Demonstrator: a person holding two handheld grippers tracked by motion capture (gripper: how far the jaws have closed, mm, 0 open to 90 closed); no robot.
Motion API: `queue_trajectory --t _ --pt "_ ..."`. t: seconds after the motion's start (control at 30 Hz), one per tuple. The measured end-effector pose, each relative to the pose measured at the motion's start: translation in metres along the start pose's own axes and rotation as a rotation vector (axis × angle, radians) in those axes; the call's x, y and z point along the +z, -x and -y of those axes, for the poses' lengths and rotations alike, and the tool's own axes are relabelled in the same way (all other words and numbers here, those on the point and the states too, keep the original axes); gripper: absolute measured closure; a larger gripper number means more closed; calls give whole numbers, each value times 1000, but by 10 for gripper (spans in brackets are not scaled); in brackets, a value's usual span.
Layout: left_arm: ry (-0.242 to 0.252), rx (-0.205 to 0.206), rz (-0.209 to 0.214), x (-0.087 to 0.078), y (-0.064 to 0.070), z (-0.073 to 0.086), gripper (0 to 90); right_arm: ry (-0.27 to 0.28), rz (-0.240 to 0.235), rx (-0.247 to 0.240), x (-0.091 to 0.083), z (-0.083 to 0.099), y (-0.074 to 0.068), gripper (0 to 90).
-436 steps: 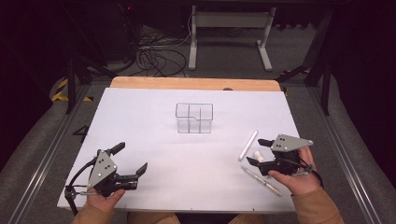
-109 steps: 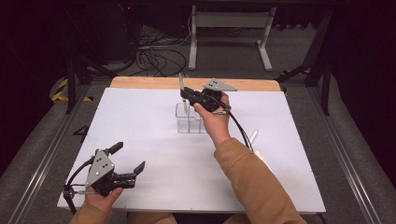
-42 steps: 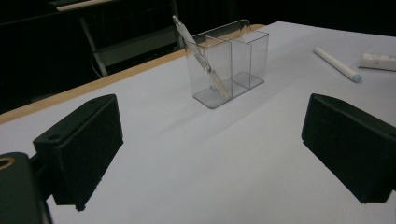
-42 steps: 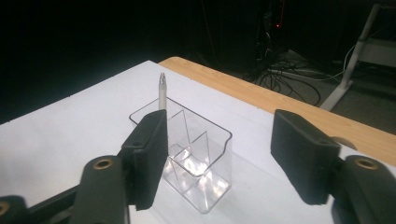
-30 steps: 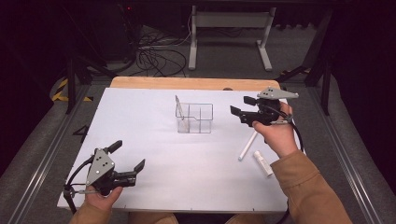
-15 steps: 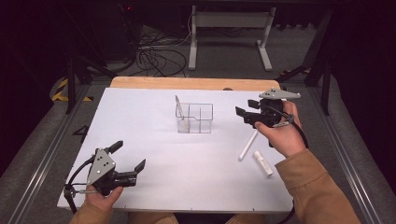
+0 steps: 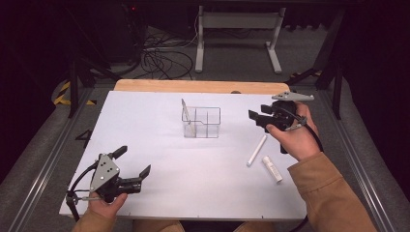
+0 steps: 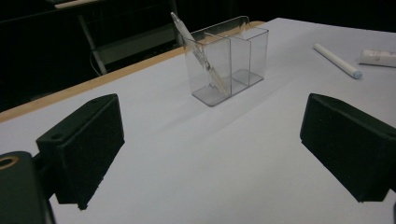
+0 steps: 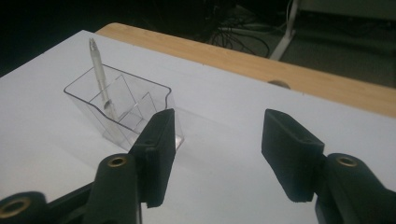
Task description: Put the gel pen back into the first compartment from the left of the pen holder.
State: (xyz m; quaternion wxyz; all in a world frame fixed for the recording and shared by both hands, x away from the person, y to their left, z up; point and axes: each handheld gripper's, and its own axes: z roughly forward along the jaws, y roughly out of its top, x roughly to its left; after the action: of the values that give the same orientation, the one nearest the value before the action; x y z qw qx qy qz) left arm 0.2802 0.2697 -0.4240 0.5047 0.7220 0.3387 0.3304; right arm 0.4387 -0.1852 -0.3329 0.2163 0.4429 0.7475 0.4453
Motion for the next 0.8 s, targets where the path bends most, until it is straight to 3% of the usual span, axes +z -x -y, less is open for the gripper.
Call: queue_trajectory --t 0.17,0.47,0.8 --pt "2 -2 0 0 0 0 69 -74 24 106 3 2 3 481" --pt "2 -1 0 0 1 0 69 -181 98 254 13 6 11 505" --pt "3 3 -1 -1 1 0 70 -289 152 380 25 12 18 508"
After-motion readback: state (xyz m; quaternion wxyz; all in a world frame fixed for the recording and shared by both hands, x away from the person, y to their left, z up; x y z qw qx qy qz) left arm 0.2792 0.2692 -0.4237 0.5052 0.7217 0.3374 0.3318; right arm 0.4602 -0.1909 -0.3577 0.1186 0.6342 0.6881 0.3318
